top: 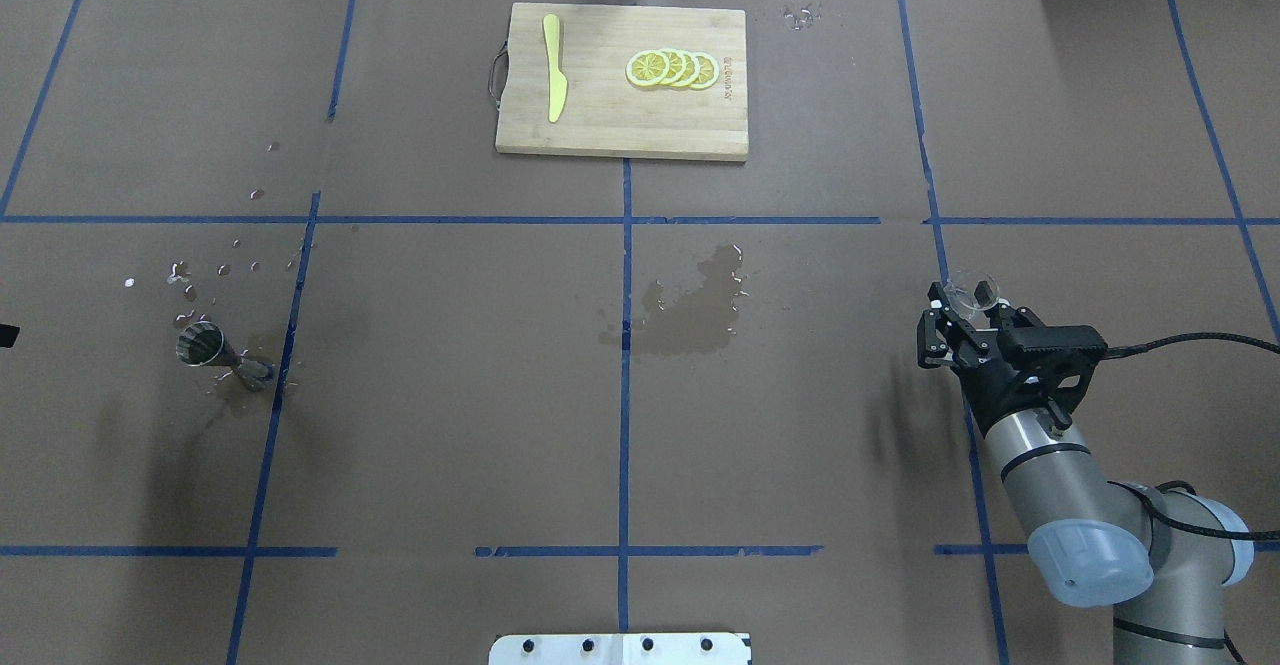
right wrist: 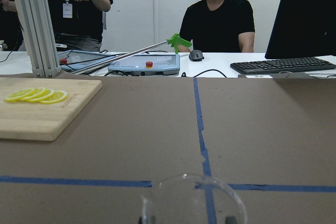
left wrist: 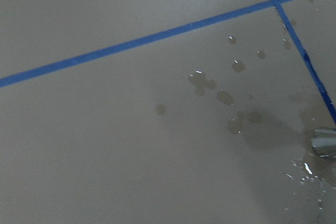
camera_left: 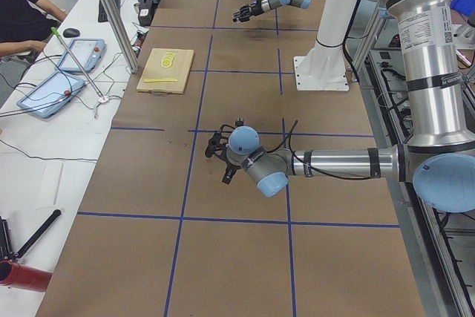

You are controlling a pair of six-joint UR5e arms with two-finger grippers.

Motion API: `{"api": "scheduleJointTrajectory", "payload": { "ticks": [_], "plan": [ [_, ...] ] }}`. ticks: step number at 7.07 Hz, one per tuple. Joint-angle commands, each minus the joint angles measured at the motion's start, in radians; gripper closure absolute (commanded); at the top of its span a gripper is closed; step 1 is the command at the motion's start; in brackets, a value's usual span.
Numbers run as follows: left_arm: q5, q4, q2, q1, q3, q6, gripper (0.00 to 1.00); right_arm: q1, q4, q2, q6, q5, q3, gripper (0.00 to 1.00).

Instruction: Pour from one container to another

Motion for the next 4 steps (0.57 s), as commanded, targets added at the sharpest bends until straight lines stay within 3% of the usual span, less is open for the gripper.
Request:
{"api": "scheduleJointTrajectory", "payload": {
  "ticks": [1,4],
  "plan": [
    [0.036,0.022,-0.001,-0.007,0.002,0.117,0.00,-0.046,0.043,-0.013,-0.002,-0.043,-0.037,0.99],
    [0.101,0.171,-0.007,-0.057,-0.013,0.213,0.00,-0.052,0.161,-0.032,-0.003,-0.043,-0.115,0.99]
  ]
}}
